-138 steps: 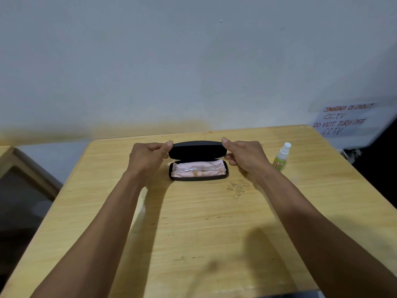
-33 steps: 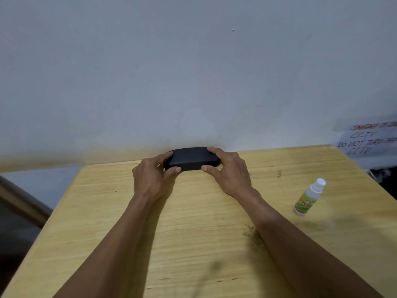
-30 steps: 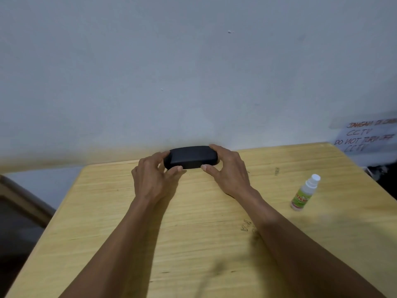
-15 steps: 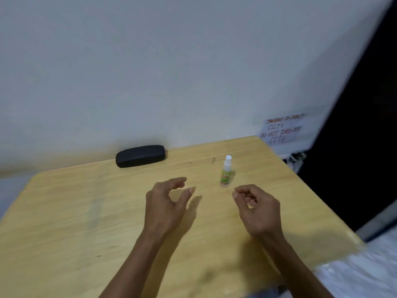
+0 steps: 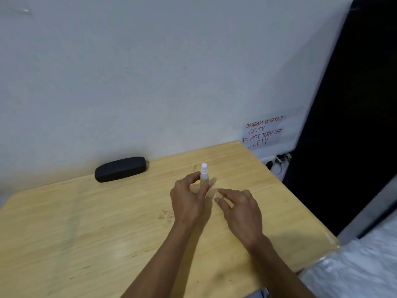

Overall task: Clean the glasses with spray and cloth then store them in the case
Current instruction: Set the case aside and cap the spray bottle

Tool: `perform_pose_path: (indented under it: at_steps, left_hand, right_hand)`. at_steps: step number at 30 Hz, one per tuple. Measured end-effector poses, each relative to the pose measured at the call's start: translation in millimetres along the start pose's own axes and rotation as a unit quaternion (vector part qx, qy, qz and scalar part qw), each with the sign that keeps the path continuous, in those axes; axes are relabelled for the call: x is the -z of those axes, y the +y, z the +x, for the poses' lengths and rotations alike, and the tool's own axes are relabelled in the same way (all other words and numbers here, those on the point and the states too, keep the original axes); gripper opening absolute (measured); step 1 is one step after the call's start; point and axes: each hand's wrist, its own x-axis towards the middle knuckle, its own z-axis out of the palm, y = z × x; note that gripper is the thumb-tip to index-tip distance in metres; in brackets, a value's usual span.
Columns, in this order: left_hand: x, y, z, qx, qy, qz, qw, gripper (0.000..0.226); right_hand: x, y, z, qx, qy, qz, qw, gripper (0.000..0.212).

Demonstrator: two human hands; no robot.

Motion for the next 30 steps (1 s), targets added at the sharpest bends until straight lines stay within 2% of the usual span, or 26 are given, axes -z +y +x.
perform_pose_path:
  at_steps: [7, 11, 15, 18, 21, 25, 30]
  left_hand:
    - [-6.2, -11.7, 6.3, 0.010, 0.011, 0.028, 0.999, 0.028]
    - [0.4, -10.9, 0.3, -0.003, 0.027, 0.042, 0.999, 0.026]
    - [6.4, -13.5, -7.0, -0.022, 0.026, 0.061, 0.998, 0.024]
    - [5.9, -17.2, -5.5, -0.017, 0.017, 0.068, 0.997, 0.027]
    - [5.6, -18.9, -5.4, -0.026, 0.018, 0.064, 0.997, 0.027]
    - [6.8, -19.8, -5.5, -0.053, 0.014, 0.063, 0.996, 0.025]
    - [6.8, -23.7, -4.7, -0.049, 0.006, 0.064, 0.997, 0.028]
  right_hand:
    - [-2.1, 0.0, 0.3, 0.007, 0.007, -0.022, 1.000, 0.024]
    - [12.0, -11.1, 1.6, 0.004, 0.062, 0.097, 0.993, 0.018]
    - [34.6, -46.4, 13.6, 0.068, 0.087, 0.191, 0.975, 0.017]
    - [36.2, -63.4, 30.4, 0.109, 0.066, 0.190, 0.974, 0.019]
    - [30.0, -64.8, 42.9, 0.130, 0.028, 0.141, 0.981, 0.018]
    - [28.8, -61.2, 48.1, 0.150, 0.011, 0.120, 0.981, 0.018]
    - [23.0, -54.2, 47.0, 0.160, -0.022, 0.101, 0.982, 0.019]
